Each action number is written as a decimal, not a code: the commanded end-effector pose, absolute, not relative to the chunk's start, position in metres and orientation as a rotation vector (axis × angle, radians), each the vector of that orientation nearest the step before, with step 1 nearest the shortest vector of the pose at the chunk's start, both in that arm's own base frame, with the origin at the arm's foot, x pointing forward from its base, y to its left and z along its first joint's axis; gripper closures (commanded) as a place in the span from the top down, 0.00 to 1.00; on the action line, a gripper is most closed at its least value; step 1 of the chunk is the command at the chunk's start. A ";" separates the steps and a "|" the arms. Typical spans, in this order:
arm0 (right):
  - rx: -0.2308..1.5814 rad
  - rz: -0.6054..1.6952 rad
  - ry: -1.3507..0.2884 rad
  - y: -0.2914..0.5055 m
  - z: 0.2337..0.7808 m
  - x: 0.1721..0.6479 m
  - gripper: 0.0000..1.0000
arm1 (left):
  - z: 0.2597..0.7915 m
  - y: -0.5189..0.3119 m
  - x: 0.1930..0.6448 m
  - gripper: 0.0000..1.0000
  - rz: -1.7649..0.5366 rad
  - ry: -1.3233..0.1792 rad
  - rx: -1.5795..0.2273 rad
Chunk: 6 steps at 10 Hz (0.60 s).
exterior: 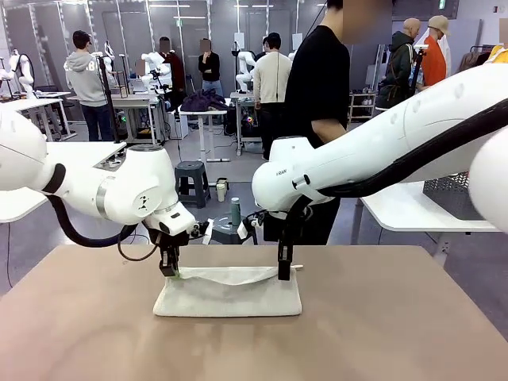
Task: Fold the towels and place them in the basket.
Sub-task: When a person lays out a Towel with hook on the table, fold it in half twice.
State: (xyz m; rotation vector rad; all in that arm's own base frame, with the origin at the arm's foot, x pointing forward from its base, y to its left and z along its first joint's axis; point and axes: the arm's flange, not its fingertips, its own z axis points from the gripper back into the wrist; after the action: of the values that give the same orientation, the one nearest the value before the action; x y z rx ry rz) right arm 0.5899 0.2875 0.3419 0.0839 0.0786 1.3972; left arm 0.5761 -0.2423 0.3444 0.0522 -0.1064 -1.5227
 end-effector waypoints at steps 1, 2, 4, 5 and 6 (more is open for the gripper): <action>0.086 1.382 0.069 0.291 0.337 0.610 0.00 | 0.344 -0.247 0.594 0.10 -1.506 -0.084 0.071; 0.086 1.380 0.060 0.290 0.331 0.616 0.00 | 0.341 -0.245 0.601 0.10 -1.495 -0.098 0.095; 0.035 1.348 0.024 0.285 0.323 0.625 0.00 | 0.333 -0.245 0.611 0.10 -1.468 -0.091 0.119; 0.017 1.346 0.009 0.284 0.321 0.628 0.00 | 0.328 -0.244 0.616 0.10 -1.442 -0.089 0.138; 0.007 1.342 -0.001 0.283 0.320 0.630 0.00 | 0.326 -0.243 0.620 0.10 -1.428 -0.095 0.155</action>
State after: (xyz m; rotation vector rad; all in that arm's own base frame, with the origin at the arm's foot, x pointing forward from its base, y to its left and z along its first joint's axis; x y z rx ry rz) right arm 0.6279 0.2835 0.3214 0.0478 0.0165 1.3723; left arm 0.6112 -0.2396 0.3274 0.1176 -0.0913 -1.4591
